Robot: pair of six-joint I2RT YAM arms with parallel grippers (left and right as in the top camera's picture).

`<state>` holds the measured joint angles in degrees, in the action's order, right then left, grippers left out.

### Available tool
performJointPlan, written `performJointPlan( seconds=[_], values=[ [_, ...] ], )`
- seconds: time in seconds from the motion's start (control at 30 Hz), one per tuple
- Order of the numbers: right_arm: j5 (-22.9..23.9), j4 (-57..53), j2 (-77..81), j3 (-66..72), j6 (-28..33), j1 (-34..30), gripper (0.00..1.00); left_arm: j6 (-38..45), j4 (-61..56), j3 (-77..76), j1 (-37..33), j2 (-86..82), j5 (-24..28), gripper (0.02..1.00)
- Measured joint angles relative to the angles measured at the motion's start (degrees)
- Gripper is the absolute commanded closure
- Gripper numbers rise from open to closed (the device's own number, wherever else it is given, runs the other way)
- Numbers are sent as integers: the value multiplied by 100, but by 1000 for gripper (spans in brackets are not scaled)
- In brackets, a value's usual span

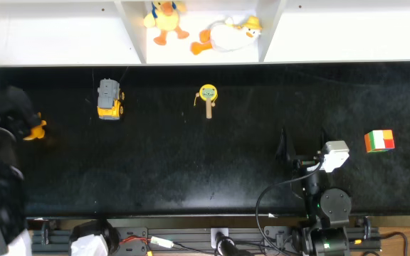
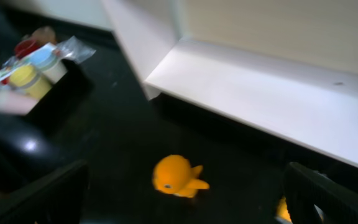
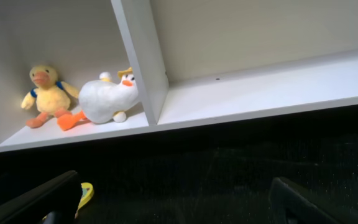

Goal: Store Toys

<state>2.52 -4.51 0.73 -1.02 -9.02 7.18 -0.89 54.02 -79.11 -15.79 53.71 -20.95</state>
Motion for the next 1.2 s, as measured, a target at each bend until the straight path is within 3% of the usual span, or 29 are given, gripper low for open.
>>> performJointPlan(
  seconds=[0.27, 0.47, 0.6, 0.97, 1.2],
  values=[
    [0, 0, 0, 0, 0, 0, 5, 428, 457, -42, -2249, 699, 1300, 25],
    [2, 0, 0, 0, 0, 0, 5, 1104, 400, 256, -3257, 876, 2719, 23],
    [2, -2, 0, 0, 0, 0, 5, 1561, 68, 901, -3541, 879, 3324, 23],
    [0, -2, 0, 0, 0, 0, 5, 2389, -2009, 2918, -3681, 896, 4323, 23],
    [0, 2, 0, 0, 0, 0, 5, 2627, -3091, 3604, -3845, 896, 4651, 23]
  ],
)
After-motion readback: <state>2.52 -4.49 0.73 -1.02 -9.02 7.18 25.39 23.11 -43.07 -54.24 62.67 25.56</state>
